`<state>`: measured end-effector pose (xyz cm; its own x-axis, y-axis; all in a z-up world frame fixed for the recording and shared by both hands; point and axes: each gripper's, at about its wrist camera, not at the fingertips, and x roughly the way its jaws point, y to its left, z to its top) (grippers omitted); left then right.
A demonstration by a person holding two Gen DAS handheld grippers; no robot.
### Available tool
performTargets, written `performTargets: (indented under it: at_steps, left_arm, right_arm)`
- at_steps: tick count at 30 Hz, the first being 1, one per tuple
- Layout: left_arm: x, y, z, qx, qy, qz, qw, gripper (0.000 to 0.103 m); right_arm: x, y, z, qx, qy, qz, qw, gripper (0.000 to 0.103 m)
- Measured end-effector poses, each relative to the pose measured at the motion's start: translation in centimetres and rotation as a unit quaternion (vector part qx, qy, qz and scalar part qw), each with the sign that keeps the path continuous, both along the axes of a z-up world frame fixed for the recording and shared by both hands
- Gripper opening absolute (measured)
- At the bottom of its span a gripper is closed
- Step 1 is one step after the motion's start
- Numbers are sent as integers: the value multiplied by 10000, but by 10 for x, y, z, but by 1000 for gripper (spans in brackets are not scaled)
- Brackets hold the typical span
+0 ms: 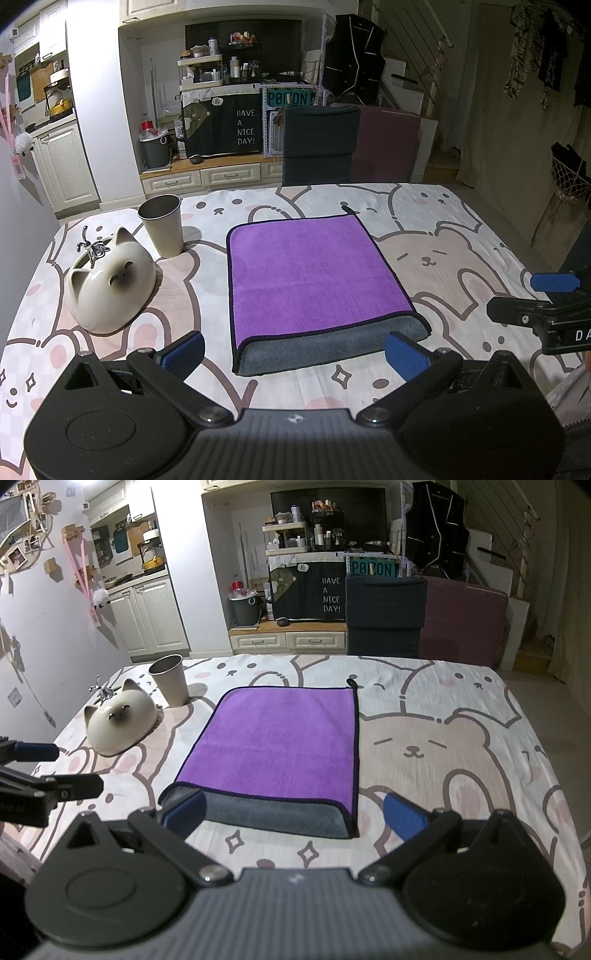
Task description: Fold towel
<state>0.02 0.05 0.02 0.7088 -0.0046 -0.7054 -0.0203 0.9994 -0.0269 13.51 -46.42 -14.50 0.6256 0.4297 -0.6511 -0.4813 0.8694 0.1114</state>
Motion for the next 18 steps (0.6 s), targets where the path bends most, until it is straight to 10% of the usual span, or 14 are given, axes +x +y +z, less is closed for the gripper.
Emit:
performTargets:
  at_steps: [18]
  left_arm:
    - [0,0,0,1,8,1,10000,103]
  right_arm:
    - [-1,0,0,-11,19,2,10000,102]
